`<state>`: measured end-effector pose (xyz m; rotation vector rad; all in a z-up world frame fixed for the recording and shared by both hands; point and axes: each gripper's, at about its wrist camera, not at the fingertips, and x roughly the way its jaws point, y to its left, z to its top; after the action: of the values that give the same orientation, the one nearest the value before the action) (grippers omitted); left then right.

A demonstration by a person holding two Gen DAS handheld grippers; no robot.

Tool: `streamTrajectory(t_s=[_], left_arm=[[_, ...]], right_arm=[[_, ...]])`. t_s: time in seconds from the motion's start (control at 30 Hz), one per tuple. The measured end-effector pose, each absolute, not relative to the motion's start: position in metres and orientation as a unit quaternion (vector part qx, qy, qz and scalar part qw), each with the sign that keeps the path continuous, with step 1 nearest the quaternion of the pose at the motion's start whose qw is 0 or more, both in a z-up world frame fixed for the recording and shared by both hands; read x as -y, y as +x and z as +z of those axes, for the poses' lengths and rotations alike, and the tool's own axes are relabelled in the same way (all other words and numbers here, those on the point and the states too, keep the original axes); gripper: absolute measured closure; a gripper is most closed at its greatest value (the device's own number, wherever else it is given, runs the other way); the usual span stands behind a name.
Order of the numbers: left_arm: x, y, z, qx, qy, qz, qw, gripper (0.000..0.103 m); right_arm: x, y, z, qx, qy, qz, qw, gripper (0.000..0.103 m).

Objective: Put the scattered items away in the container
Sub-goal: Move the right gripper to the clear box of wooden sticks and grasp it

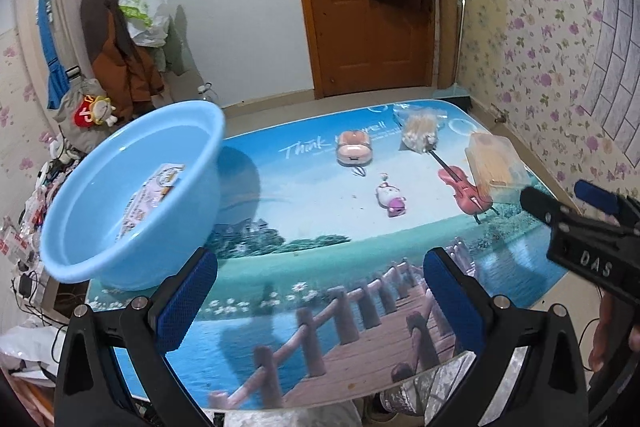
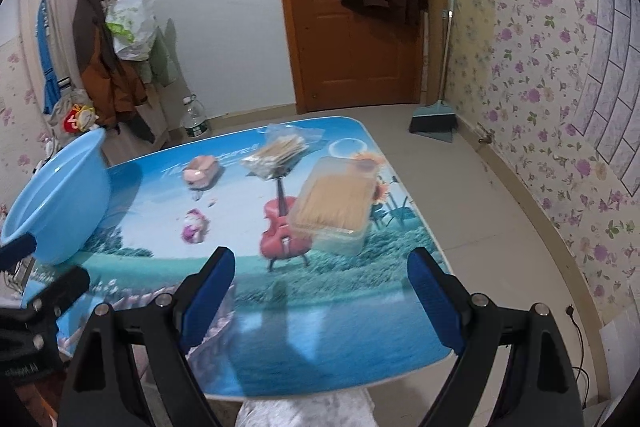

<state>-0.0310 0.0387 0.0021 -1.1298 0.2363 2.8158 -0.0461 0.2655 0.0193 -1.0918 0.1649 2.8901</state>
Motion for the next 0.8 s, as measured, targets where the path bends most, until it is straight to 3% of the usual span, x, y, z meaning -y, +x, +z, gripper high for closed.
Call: streamTrajectory(t_s=[0.8], left_arm=[[-0.050, -0.081, -0.035, -0.072, -0.412, 0.907, 0.042, 0.000]], right_arm=[[-0.274, -0.135, -0.029, -0.068, -0.412, 0.906, 0.062, 0.014]])
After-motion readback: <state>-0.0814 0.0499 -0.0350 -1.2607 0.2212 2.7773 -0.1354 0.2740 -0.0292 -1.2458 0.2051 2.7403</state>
